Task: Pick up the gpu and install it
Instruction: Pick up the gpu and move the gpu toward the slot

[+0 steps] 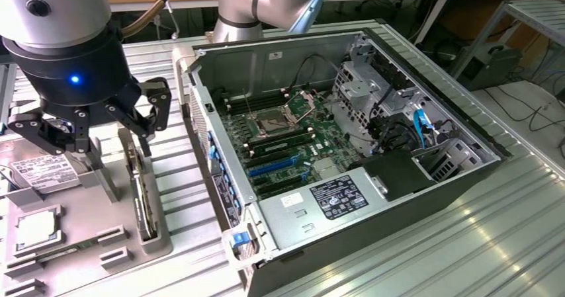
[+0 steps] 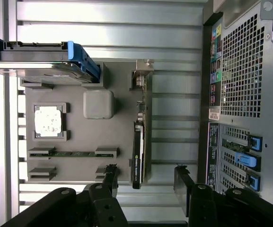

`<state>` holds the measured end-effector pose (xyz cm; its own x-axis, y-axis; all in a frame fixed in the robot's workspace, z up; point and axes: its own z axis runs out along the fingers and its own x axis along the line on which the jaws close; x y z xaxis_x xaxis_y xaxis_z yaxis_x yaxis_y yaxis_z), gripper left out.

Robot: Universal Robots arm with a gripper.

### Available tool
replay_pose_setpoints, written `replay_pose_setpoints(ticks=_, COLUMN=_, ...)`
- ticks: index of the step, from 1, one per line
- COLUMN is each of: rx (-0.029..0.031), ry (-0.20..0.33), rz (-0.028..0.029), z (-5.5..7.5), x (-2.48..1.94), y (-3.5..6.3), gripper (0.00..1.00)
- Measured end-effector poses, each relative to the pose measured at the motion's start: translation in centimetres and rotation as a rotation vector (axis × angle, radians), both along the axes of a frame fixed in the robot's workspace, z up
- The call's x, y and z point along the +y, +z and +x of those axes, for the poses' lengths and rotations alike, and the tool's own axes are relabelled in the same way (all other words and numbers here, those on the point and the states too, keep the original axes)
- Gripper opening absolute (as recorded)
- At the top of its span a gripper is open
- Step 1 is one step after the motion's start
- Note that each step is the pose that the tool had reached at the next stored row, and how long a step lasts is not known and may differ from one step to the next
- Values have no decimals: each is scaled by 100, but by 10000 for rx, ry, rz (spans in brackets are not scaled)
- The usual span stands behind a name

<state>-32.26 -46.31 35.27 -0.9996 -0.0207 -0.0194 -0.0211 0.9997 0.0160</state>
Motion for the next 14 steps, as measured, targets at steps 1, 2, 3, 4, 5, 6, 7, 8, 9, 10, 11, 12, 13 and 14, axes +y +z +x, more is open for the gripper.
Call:
replay_pose_setpoints(ticks=1, rx=-1, ry=0, rz=1, z=0, x=0, y=-5, gripper=60)
replay_pose_setpoints(ticks=2, rx=-1, ry=0, rz=1, z=0, x=0, y=-9, gripper=60)
replay_pose_setpoints(ticks=3, rx=-1, ry=0, rz=1, z=0, x=0, y=-14, gripper=60)
replay_pose_setpoints(ticks=4, rx=-2, ry=0, rz=2, z=-1, x=0, y=-22, gripper=60)
replay_pose_setpoints(ticks=5, rx=-1, ry=0, rz=1, z=-1, x=0, y=-29, gripper=60)
replay_pose_setpoints(ticks=6, rx=-2, ry=0, rz=2, z=-1, x=0, y=-38, gripper=60)
replay_pose_setpoints(ticks=7, rx=-4, ry=0, rz=1, z=0, x=0, y=-50, gripper=60)
replay_pose_setpoints(ticks=8, rx=-8, ry=-5, rz=1, z=0, x=0, y=-65, gripper=60)
replay_pose_setpoints(ticks=9, rx=-13, ry=-21, rz=1, z=0, x=-1, y=-81, gripper=60)
replay_pose_setpoints(ticks=10, rx=-18, ry=-41, rz=1, z=0, x=-1, y=-95, gripper=60)
replay_pose_setpoints(ticks=11, rx=-23, ry=-57, rz=1, z=0, x=0, y=-109, gripper=60)
replay_pose_setpoints(ticks=12, rx=-34, ry=-59, rz=-1, z=0, x=0, y=-120, gripper=60)
replay_pose_setpoints(ticks=13, rx=-58, ry=-58, rz=-1, z=0, x=-1, y=-129, gripper=60)
replay_pose_setpoints(ticks=14, rx=-107, ry=-59, rz=-9, z=0, x=-1, y=-146, gripper=60)
